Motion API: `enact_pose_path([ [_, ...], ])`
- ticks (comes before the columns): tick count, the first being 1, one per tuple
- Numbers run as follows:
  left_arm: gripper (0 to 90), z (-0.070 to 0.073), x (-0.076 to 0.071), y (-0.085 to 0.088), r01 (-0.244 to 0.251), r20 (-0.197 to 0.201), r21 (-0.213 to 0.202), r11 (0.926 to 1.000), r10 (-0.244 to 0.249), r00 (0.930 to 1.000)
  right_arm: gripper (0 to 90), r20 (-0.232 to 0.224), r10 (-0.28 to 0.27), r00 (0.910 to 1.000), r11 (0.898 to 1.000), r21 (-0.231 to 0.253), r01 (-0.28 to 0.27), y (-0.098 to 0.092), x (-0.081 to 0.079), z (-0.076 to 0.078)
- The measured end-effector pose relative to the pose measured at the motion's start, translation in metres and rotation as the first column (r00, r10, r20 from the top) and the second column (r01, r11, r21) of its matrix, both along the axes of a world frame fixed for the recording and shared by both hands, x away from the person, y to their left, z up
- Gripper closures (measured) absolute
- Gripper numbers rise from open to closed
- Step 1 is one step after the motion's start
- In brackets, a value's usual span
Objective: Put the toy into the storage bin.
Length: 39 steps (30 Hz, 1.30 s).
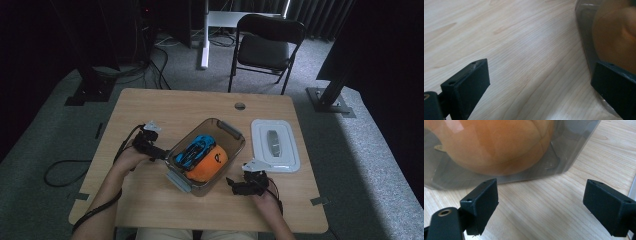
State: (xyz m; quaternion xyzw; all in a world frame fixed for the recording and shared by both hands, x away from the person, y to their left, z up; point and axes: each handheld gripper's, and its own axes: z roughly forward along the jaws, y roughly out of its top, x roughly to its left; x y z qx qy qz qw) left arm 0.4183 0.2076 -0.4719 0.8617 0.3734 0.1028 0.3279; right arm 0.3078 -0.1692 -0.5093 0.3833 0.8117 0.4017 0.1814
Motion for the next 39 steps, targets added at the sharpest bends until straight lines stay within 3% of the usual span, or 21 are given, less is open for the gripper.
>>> enact_pose_path([
  [8,2.7,-0.014,0.002,-0.014,0.021,-0.013,0.015,0.9997,-0.021,0.9997,12.4,-0.015,-0.012,0.9998,1.000,-0.001,0.012,0.002,0.005,0.000],
  [19,2.8,-0.017,-0.002,-0.015,0.003,-0.016,-0.003,1.0000,-0.003,0.9999,13.1,-0.023,-0.062,0.9978,0.998,0.000,0.062,0.003,0.014,0.003],
  [27,2.8,-0.016,-0.019,-0.021,0.038,0.002,0.003,0.9993,-0.038,0.9993,13.2,-0.006,-0.066,0.9978,0.998,0.011,0.066,0.000,0.015,0.005],
  [32,2.8,-0.015,-0.033,-0.023,0.050,0.013,0.009,0.9987,-0.050,0.9987,13.4,0.004,-0.027,0.9996,0.999,0.024,0.027,0.002,0.016,0.007],
  [39,2.8,-0.016,-0.044,-0.023,0.009,0.016,0.025,0.9997,-0.009,0.9998,13.5,0.003,-0.032,0.9995,0.999,0.015,0.032,0.005,0.020,0.007],
])
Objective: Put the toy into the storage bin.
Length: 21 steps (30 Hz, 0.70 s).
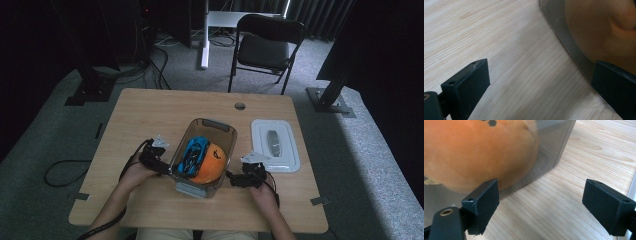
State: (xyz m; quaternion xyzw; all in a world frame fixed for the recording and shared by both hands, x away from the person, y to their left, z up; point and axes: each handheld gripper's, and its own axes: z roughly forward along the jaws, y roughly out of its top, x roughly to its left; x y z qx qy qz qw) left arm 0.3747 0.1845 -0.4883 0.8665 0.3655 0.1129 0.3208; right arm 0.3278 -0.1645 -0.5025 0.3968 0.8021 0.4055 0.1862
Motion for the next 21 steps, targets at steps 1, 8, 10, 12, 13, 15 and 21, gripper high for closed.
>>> enact_pose_path([
  [1,2.8,0.000,-0.001,0.000,-0.003,0.003,0.000,1.0000,0.003,1.0000,13.5,0.002,-0.003,1.0000,1.000,-0.005,0.003,0.000,0.000,0.000],
  [8,2.8,0.000,-0.012,-0.005,-0.014,0.032,0.010,0.9999,0.013,0.9994,13.6,0.007,-0.016,0.9998,1.000,-0.008,0.016,-0.002,0.000,0.000],
  [10,2.8,0.000,-0.014,-0.008,-0.010,0.030,0.011,0.9999,0.010,0.9995,13.8,0.011,-0.017,0.9998,1.000,-0.009,0.017,-0.004,-0.001,0.000],
  [12,2.8,0.001,-0.018,-0.012,-0.001,0.039,0.017,0.9999,0.000,0.9992,13.8,0.018,-0.013,0.9998,1.000,-0.008,0.013,-0.007,-0.004,0.002],
  [13,2.8,0.001,-0.019,-0.014,0.005,0.038,0.018,0.9998,-0.005,0.9993,13.7,0.026,-0.015,0.9995,1.000,-0.006,0.015,-0.009,-0.005,0.004],
  [15,2.7,0.001,-0.023,-0.018,0.021,0.041,0.019,0.9996,-0.021,0.9989,13.2,0.043,-0.014,0.9990,1.000,-0.003,0.014,-0.014,-0.008,0.008],
  [21,2.6,0.002,-0.031,-0.028,0.038,0.051,0.026,0.9989,-0.039,0.9979,11.7,0.040,-0.125,0.9913,0.992,-0.006,0.126,-0.043,-0.010,0.023],
])
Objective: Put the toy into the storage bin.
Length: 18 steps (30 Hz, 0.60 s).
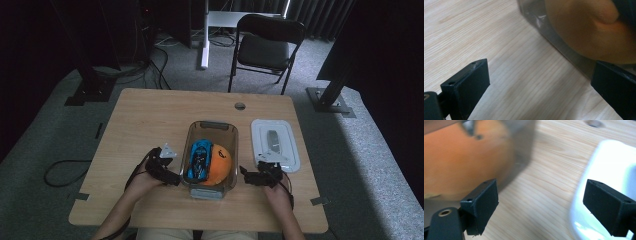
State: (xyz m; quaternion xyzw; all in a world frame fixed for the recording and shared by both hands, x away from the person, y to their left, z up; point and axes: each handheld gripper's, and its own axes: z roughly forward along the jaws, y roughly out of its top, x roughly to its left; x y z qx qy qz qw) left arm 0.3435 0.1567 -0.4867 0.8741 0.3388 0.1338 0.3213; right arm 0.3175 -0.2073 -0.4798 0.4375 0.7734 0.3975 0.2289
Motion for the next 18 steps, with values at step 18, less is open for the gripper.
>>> enact_pose_path([
  [18,1.9,-0.007,-0.016,-0.031,0.050,-0.010,-0.015,0.9987,-0.050,0.9987,22.1,-0.012,-0.299,0.9543,0.953,-0.050,0.298,-0.059,0.023,-0.008],
])
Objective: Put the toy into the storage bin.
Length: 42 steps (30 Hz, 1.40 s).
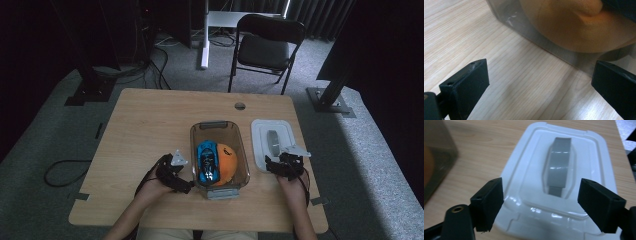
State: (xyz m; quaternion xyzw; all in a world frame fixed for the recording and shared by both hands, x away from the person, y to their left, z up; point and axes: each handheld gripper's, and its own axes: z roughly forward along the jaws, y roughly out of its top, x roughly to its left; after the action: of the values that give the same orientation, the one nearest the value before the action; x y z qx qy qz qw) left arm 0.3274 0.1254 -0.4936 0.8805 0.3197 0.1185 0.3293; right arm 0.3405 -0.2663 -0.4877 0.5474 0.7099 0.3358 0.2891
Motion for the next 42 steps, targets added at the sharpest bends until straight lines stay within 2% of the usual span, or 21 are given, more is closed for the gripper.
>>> enact_pose_path([
  [7,1.9,0.000,-0.003,-0.014,0.024,-0.003,-0.002,0.9997,-0.024,0.9997,24.4,-0.025,-0.027,0.9993,0.999,-0.033,0.026,-0.003,0.020,-0.005],
  [11,0.9,0.000,-0.005,-0.022,0.034,-0.004,-0.018,0.9993,-0.034,0.9994,28.2,-0.051,-0.049,0.9975,0.998,-0.031,0.048,-0.005,0.029,-0.010],
  [12,0.9,0.000,-0.006,-0.025,0.042,-0.006,-0.024,0.9988,-0.042,0.9991,31.6,-0.055,-0.051,0.9972,0.998,-0.034,0.049,-0.005,0.031,-0.012],
  [16,0.2,0.000,-0.009,-0.032,0.056,-0.001,-0.021,0.9982,-0.056,0.9984,35.5,-0.071,-0.050,0.9962,0.998,-0.026,0.049,-0.006,0.036,-0.018],
  [24,0.2,-0.004,-0.010,-0.028,0.029,0.011,-0.022,0.9993,-0.029,0.9995,46.0,-0.081,-0.056,0.9951,0.998,-0.005,0.056,-0.008,0.042,-0.023],
  [27,0.3,-0.006,-0.011,-0.028,0.039,0.023,0.002,0.9992,-0.039,0.9990,53.1,-0.081,-0.058,0.9950,0.998,0.005,0.058,-0.009,0.043,-0.023],
  [31,0.3,-0.007,-0.012,-0.024,0.034,0.014,-0.009,0.9994,-0.034,0.9993,64.7,-0.087,-0.057,0.9945,0.998,0.011,0.058,-0.009,0.044,-0.022],
  [33,0.3,-0.008,-0.012,-0.021,0.028,0.017,-0.010,0.9995,-0.028,0.9995,66.1,-0.093,-0.064,0.9937,0.998,0.002,0.064,-0.009,0.044,-0.022],
  [41,0.3,-0.010,-0.012,-0.008,0.002,0.013,-0.008,1.0000,-0.002,0.9999,67.2,-0.098,-0.058,0.9935,0.998,0.029,0.061,-0.012,0.042,-0.020],
  [42,0.3,-0.010,-0.012,-0.007,0.000,0.015,-0.006,1.0000,0.000,0.9999,67.3,-0.094,-0.061,0.9937,0.997,0.046,0.066,-0.014,0.040,-0.017],
])
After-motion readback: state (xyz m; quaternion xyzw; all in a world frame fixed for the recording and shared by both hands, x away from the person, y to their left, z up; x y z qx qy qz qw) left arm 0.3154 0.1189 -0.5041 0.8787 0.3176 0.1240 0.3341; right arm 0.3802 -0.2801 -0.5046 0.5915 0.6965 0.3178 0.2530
